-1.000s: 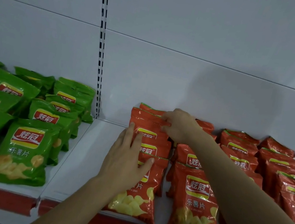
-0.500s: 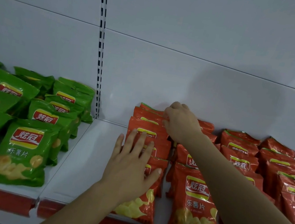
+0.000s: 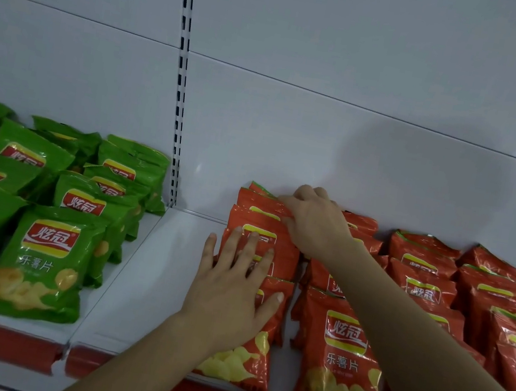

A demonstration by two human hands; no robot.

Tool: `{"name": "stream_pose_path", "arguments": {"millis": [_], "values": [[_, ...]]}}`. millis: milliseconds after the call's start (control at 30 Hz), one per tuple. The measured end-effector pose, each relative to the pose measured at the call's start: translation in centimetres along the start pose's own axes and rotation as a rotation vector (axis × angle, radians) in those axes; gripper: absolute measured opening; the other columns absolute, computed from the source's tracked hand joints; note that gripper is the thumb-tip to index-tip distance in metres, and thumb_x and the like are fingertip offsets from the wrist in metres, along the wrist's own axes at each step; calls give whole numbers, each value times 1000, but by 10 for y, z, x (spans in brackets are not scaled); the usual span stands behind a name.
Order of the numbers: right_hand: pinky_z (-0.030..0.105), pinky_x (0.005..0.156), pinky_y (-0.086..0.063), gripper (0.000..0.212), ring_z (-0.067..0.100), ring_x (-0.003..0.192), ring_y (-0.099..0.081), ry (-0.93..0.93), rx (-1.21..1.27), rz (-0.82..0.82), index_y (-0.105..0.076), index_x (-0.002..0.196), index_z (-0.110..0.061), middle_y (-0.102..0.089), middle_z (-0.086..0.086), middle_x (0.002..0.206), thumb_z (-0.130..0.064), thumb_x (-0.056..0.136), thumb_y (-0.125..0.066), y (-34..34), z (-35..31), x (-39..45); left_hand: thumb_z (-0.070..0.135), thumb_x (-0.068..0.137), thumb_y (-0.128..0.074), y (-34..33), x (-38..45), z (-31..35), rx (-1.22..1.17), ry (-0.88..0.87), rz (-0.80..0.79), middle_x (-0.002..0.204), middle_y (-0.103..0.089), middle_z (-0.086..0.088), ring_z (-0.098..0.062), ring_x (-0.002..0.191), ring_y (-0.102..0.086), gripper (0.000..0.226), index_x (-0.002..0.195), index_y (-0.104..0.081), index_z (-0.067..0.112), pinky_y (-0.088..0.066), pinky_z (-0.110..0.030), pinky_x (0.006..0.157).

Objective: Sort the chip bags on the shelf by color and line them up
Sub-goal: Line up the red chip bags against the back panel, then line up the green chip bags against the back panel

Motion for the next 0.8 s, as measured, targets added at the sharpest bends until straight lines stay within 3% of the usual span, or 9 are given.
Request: {"name": "stream_pose_path", "arguments": {"millis": [200,367,600,800], "values": [[51,107,-48,47,30,134,-48,-20,7,0,-53,150,-29,-55,5,141,-39,104,-58,4,2,2,74,101,-7,-2,2,-2,-9,8,7,177,3,-5,-30,159,23,80,168,-4,31,11,-63,126],[52,112,-42,50,31,140,-45,-11,13,28,-50,153,-28,-54,4,149,-47,107,-44,2,2,-6,70,105,-9,15,-6,1,-51,8,151,177,-7,-3,-25,162,12,75,168,-18,30,5,-63,127],[61,128,-13,73,26,161,-13,11,-29,-94,-24,166,-30,-21,1,174,-69,105,-17,-12,-6,-17,75,101,-10,-5,-9,4,35,-4,27,177,-9,-5,-29,162,10,82,167,-20,28,1,-64,126],[63,128,-14,77,31,162,-9,13,-69,-77,-21,166,-30,-15,4,176,-73,103,-13,-11,-7,-17,76,102,-9,13,-16,4,-3,1,107,177,0,-2,-27,161,17,82,168,-14,29,3,-62,127]]}}
Point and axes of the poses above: each hand's wrist, its own x-axis towards the middle knuckle, its own y-axis out of the back of the hand, z = x × y, the point moved 3 cm from there along x, towards the middle knuckle
